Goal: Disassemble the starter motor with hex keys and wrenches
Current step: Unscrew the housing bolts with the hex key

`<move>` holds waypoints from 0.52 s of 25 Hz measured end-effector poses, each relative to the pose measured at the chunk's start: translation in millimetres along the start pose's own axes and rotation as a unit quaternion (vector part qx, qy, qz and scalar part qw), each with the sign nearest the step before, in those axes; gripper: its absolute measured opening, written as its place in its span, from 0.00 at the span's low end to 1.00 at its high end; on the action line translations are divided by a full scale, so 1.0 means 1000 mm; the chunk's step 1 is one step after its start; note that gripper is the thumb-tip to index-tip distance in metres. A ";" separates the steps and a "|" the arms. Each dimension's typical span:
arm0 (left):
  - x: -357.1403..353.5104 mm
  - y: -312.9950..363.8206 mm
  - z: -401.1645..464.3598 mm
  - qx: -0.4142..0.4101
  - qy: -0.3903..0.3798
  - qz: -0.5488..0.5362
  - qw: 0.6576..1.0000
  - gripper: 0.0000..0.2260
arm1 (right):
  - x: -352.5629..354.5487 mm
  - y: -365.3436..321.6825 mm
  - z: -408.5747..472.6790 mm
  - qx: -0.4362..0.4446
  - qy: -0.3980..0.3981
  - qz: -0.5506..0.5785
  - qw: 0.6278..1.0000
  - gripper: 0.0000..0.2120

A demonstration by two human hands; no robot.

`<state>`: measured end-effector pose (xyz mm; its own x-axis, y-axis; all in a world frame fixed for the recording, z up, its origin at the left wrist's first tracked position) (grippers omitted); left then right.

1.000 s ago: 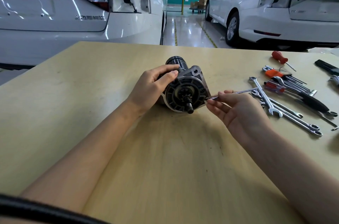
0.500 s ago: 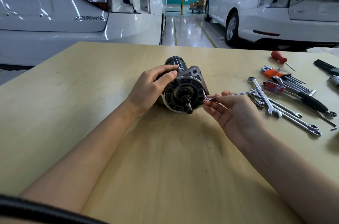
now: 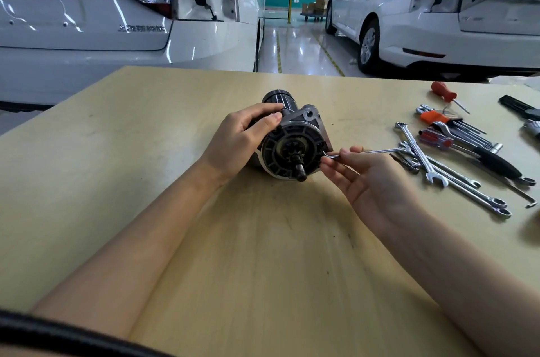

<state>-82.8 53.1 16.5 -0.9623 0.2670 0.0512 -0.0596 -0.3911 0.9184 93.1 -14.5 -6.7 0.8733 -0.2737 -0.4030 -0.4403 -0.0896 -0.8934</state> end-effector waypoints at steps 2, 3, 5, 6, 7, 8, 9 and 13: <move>0.000 0.000 0.000 0.001 0.000 -0.001 1.000 0.12 | 0.000 0.000 0.000 -0.004 0.000 0.007 1.000 0.11; 0.000 0.000 0.000 0.002 0.000 0.000 1.000 0.12 | 0.000 0.001 0.000 -0.007 0.000 0.009 1.000 0.11; 0.000 -0.001 0.000 0.003 0.001 0.002 1.000 0.12 | -0.001 0.001 0.000 -0.010 -0.001 0.014 1.000 0.11; 0.000 -0.001 0.000 0.004 0.002 0.001 1.000 0.12 | -0.001 0.001 0.000 -0.010 0.000 0.016 1.000 0.11; 0.000 -0.001 0.000 0.004 0.002 0.000 1.000 0.12 | -0.001 0.001 0.000 -0.009 0.001 0.018 1.000 0.11; 0.000 0.000 0.000 0.005 0.002 -0.001 1.000 0.11 | 0.000 0.000 0.000 -0.009 0.003 0.019 1.000 0.11; 0.000 0.000 0.000 0.005 0.001 -0.001 1.000 0.11 | 0.000 0.000 0.000 -0.010 0.005 0.021 1.000 0.10; 0.000 0.000 0.000 0.005 0.000 0.004 1.000 0.11 | 0.000 0.001 -0.001 -0.004 0.002 0.033 0.999 0.10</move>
<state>-82.7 52.9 16.0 -0.9625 0.2646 0.0592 -0.0492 -0.3852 0.9215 92.7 -15.8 -7.3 0.8412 -0.2835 -0.4605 -0.4991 -0.0793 -0.8629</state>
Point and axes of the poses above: each hand's wrist, its own z-axis towards the middle knuckle, its own x-axis out of the back of the hand, y = z × x, the point moved 4 cm from there along z, towards the middle knuckle, and after that the axes turned 13 degrees about -z, right-handed, at the moved point
